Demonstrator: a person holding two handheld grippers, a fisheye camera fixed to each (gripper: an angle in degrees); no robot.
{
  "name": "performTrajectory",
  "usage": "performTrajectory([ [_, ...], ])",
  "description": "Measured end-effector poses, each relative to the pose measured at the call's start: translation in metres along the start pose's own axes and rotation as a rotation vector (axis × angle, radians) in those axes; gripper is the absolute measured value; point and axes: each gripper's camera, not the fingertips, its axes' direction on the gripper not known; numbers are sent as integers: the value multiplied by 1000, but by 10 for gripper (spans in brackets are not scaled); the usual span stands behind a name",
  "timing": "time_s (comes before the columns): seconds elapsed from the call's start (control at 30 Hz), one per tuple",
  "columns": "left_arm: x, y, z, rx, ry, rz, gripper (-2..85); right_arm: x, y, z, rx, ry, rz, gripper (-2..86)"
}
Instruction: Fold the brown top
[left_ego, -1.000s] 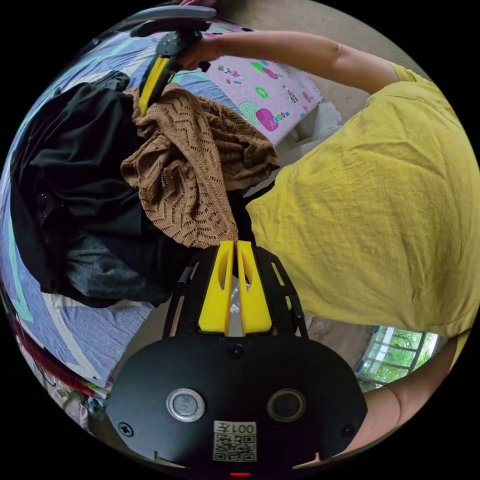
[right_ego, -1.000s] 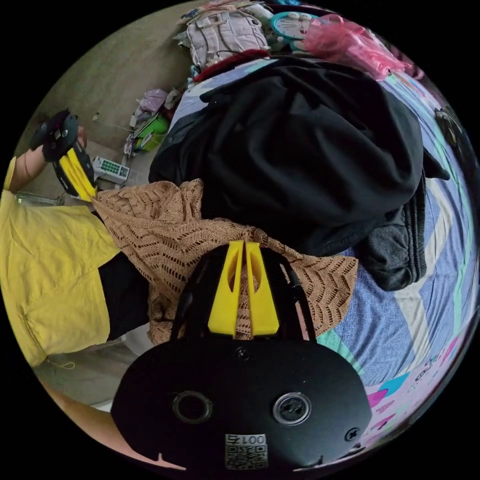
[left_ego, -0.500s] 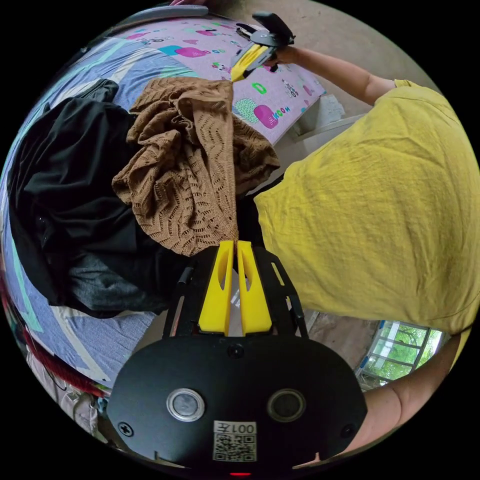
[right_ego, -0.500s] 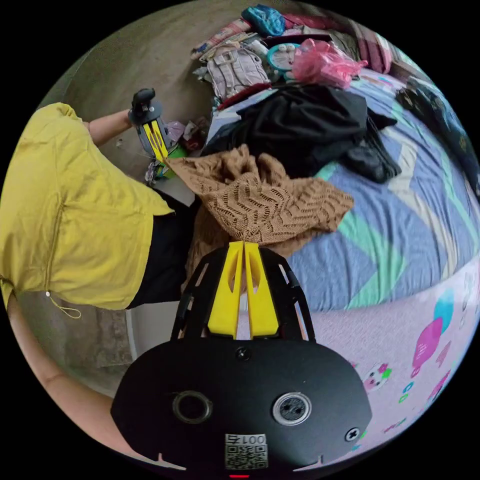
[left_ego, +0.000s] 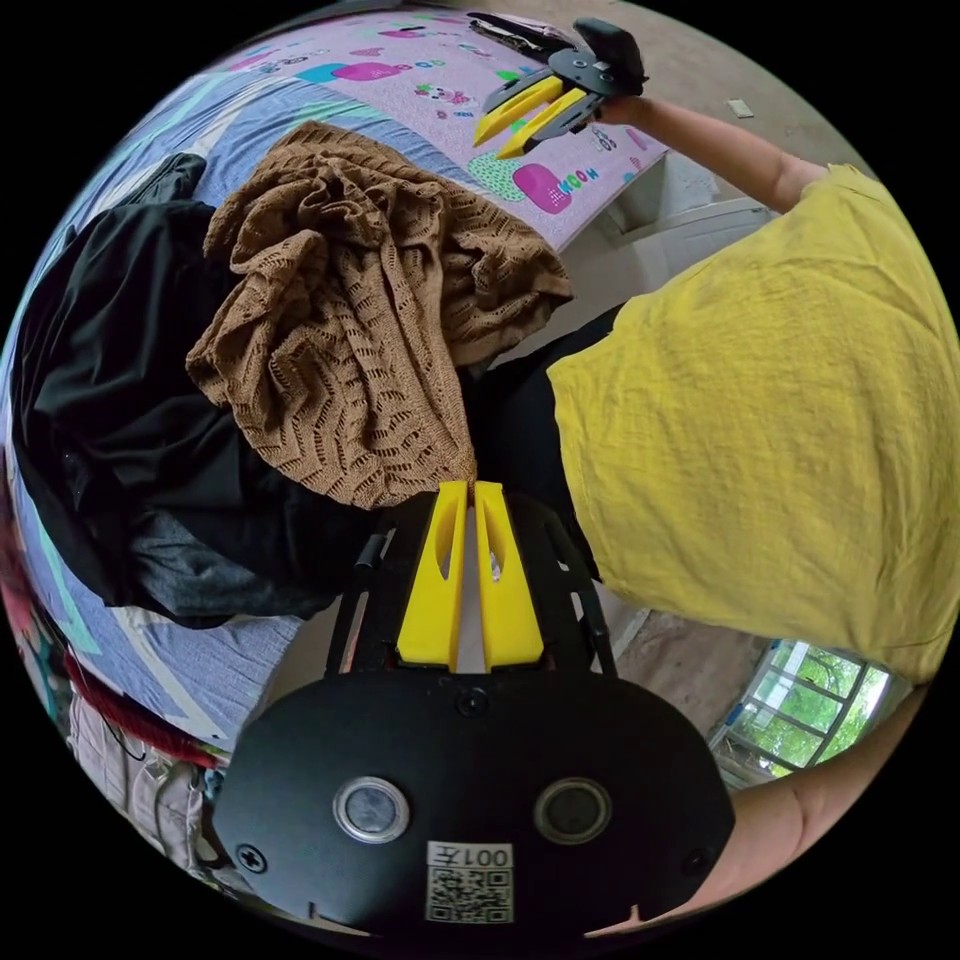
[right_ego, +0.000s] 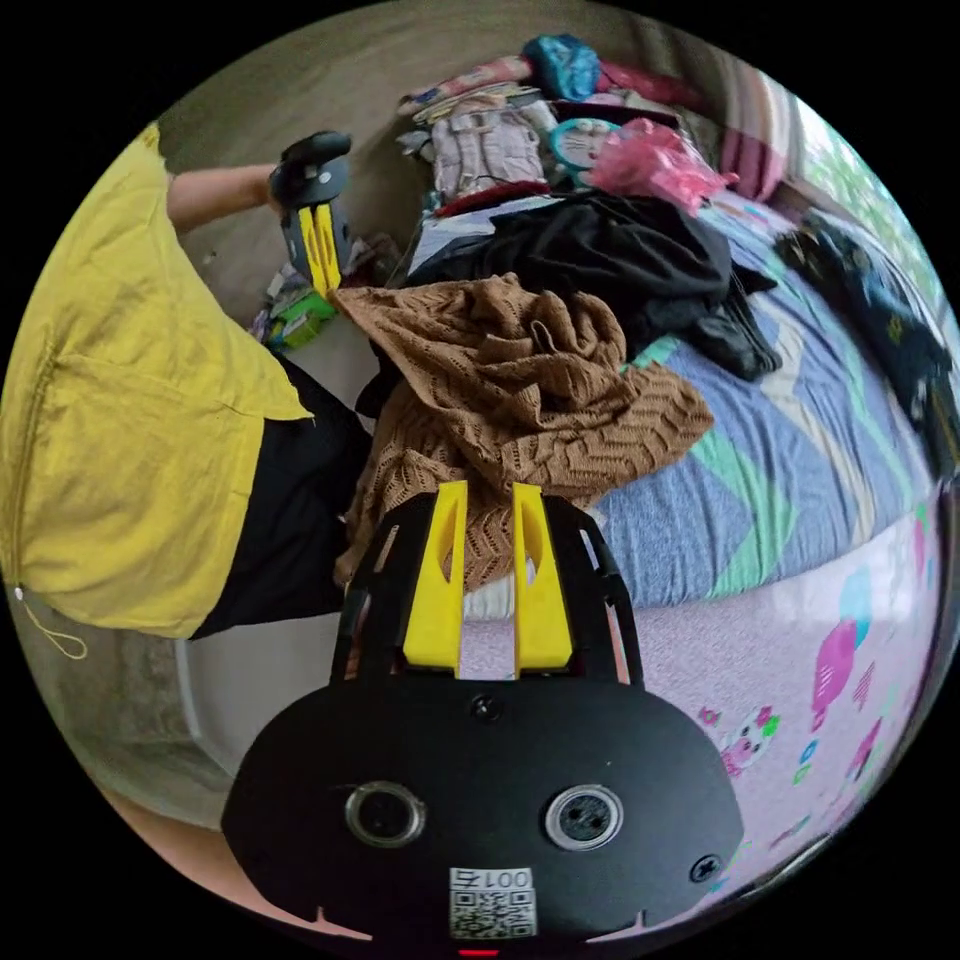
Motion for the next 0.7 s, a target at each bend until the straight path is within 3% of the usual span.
performTrajectory([
  [0.27, 19, 7, 7, 49, -35, -29, -10, -57, -44, 58, -171, 11, -345, 94],
  [0.4, 24, 21, -3, 169, -27, -66, -10, -83, -42, 75, -241, 151, -439, 43],
  [0.7, 50, 36, -29, 449, -97, -24, -9, -92, -2, -35, -32, 343, -203, 6],
])
